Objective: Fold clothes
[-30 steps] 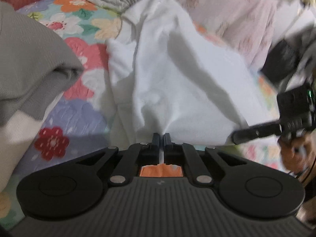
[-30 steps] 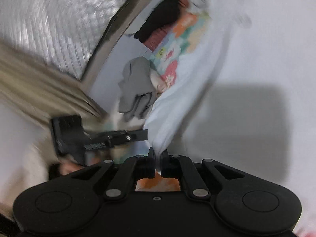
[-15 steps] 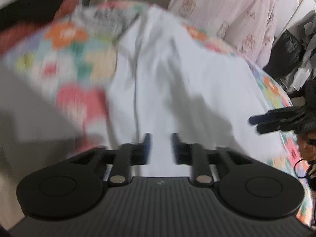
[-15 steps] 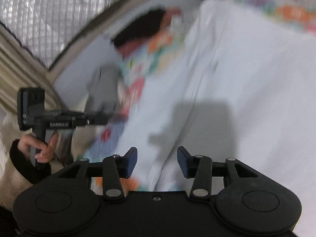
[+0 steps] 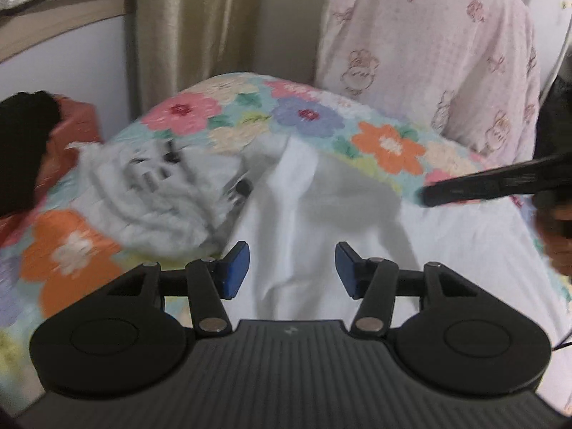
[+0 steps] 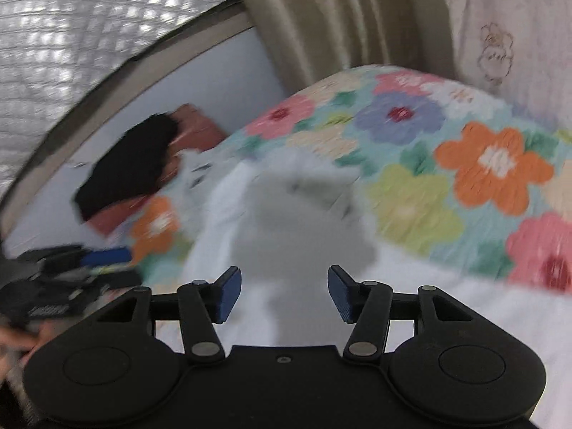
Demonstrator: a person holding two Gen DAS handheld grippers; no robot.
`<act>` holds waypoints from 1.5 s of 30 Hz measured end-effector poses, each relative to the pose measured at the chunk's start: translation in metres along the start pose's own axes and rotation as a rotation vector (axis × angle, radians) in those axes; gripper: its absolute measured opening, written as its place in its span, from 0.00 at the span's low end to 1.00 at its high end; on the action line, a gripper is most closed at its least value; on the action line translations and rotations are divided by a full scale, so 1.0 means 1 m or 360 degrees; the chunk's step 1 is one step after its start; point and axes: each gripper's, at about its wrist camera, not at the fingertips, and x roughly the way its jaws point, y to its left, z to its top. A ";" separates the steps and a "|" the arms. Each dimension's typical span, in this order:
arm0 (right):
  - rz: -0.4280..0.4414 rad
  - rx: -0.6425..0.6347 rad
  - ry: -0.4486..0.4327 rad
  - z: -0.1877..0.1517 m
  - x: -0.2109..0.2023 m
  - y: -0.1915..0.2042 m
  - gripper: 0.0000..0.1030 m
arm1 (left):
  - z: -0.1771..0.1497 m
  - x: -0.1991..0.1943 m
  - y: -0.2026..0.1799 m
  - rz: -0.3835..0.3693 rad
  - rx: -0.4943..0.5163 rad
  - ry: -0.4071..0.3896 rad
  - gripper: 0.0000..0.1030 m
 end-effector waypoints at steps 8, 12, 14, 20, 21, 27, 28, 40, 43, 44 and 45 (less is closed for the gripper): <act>0.0003 -0.0185 0.0053 0.025 0.069 -0.002 0.59 | 0.001 0.034 0.013 -0.0046 -0.0059 -0.0059 0.51; 0.0104 -0.0303 0.0111 0.010 0.074 0.004 0.42 | -0.006 0.035 0.025 -0.0091 -0.0150 -0.0089 0.51; 0.0179 -0.0379 0.0070 -0.005 0.059 0.009 0.17 | -0.012 0.030 0.034 -0.0192 -0.0299 -0.0112 0.51; 0.0274 -0.0564 -0.0129 -0.078 -0.009 0.045 0.13 | -0.037 -0.013 0.027 -0.0455 -0.0543 -0.0269 0.51; 0.0298 -0.0596 -0.0141 -0.096 -0.019 0.053 0.13 | -0.043 -0.025 0.021 -0.0471 -0.0520 -0.0297 0.51; 0.0452 -0.0690 0.0003 -0.202 -0.049 0.093 0.13 | -0.079 -0.073 -0.030 -0.0358 -0.0221 -0.0251 0.63; 0.0466 -0.0702 0.0057 -0.217 -0.050 0.097 0.13 | -0.087 -0.073 -0.035 -0.0355 -0.0208 -0.0203 0.63; 0.0526 -0.0481 -0.0022 -0.213 -0.102 0.077 0.45 | -0.141 -0.018 -0.064 -0.0274 -0.0220 0.0163 0.66; 0.0425 -0.0469 -0.0077 -0.201 -0.108 0.071 0.50 | -0.133 0.002 -0.070 -0.0220 -0.0168 0.0220 0.77; 0.0372 -0.0488 -0.0083 -0.198 -0.108 0.069 0.53 | -0.130 0.004 -0.072 -0.0194 -0.0141 0.0235 0.76; 0.0319 -0.0506 -0.0089 -0.195 -0.108 0.067 0.53 | -0.128 0.006 -0.074 -0.0167 -0.0114 0.0250 0.65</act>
